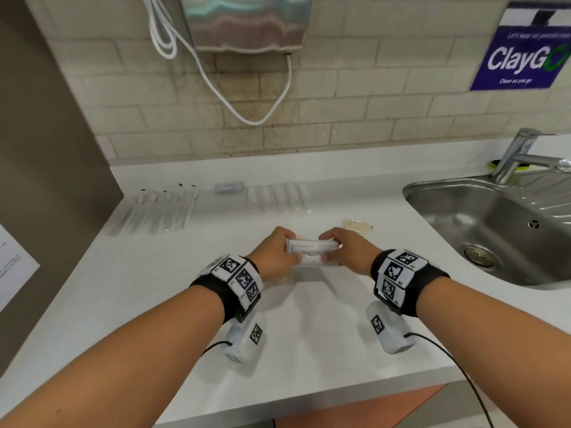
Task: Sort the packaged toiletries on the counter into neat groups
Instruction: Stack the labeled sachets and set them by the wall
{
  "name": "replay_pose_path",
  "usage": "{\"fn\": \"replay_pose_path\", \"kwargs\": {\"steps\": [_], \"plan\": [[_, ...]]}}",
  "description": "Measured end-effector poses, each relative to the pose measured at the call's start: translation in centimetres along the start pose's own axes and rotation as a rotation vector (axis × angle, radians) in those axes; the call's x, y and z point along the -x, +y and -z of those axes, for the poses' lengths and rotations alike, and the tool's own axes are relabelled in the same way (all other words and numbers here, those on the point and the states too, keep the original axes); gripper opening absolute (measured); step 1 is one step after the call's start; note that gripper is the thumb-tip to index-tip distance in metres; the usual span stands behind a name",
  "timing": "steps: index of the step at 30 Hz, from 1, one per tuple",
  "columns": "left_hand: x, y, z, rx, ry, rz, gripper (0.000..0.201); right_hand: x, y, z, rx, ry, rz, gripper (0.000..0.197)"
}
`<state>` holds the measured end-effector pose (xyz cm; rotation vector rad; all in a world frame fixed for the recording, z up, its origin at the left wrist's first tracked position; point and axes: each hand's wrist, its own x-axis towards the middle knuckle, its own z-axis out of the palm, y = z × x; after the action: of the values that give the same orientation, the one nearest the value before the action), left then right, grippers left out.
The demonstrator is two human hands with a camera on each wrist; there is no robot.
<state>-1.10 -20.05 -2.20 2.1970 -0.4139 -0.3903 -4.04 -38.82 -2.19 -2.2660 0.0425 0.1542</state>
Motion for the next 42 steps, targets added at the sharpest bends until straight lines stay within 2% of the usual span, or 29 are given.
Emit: {"fn": "replay_pose_path", "kwargs": {"steps": [3, 8, 11, 13, 17, 20, 22, 25, 26, 27, 29, 30, 32, 33, 35, 37, 42], "plan": [[-0.8, -0.1, 1.5, 0.112, 0.082, 0.026, 0.045, -1.4, -1.2, 0.4, -0.133, 0.107, -0.086, 0.042], [-3.8, 1.1, 3.0, 0.174, 0.216, 0.023, 0.042, -4.7, -2.2, 1.8, -0.207, 0.238, -0.098, 0.039], [-6.2, 2.6, 3.2, 0.16, 0.243, -0.001, 0.033, -6.5, -2.3, 3.5, -0.24, 0.281, -0.1, 0.036], [-8.4, 4.0, 3.0, 0.135, 0.25, -0.003, 0.029, -8.0, -2.1, 4.9, -0.24, 0.31, -0.102, 0.041], [-14.0, 6.5, 1.9, 0.198, 0.304, 0.083, 0.059, -11.6, -0.8, 8.6, -0.259, 0.368, -0.157, 0.057], [-18.8, 7.9, 0.9, 0.193, 0.353, 0.137, 0.061, -14.7, 0.5, 11.3, -0.3, 0.395, -0.208, 0.056], [-21.9, 8.6, 0.2, 0.19, 0.348, 0.173, 0.06, -17.0, 1.7, 13.1, -0.282, 0.391, -0.236, 0.051], [-26.6, 8.9, -1.0, 0.185, 0.3, 0.231, 0.036, -20.6, 3.6, 15.2, -0.164, 0.312, -0.25, 0.022], [-27.8, 8.5, -1.3, 0.164, 0.288, 0.245, 0.036, -21.5, 4.2, 15.5, -0.136, 0.294, -0.258, 0.021], [-29.4, 8.2, -1.8, 0.147, 0.276, 0.257, 0.036, -22.9, 5.1, 15.9, -0.124, 0.284, -0.275, 0.03], [-32.3, 7.2, -2.7, 0.136, 0.282, 0.281, 0.063, -25.5, 6.8, 16.3, -0.125, 0.288, -0.324, 0.048], [-33.4, 6.7, -3.1, 0.124, 0.271, 0.299, 0.065, -26.5, 7.5, 16.3, -0.118, 0.269, -0.339, 0.05], [-35.3, 6.1, -3.6, 0.085, 0.263, 0.326, 0.037, -28.5, 8.7, 16.2, -0.06, 0.211, -0.353, 0.052], [-36.1, 5.8, -3.7, 0.065, 0.269, 0.343, 0.03, -29.2, 9.2, 16.0, -0.028, 0.186, -0.361, 0.054], [-37.2, 5.3, -4.1, 0.007, 0.297, 0.363, 0.042, -30.6, 9.9, 15.5, 0.016, 0.16, -0.37, 0.052], [-37.9, 4.9, -4.3, -0.032, 0.327, 0.365, 0.043, -31.7, 10.2, 15.0, 0.065, 0.151, -0.361, 0.044], [-39.4, 4.0, -4.3, -0.118, 0.342, 0.351, 0.025, -33.6, 10.3, 14.3, 0.131, 0.134, -0.367, 0.036]]}}
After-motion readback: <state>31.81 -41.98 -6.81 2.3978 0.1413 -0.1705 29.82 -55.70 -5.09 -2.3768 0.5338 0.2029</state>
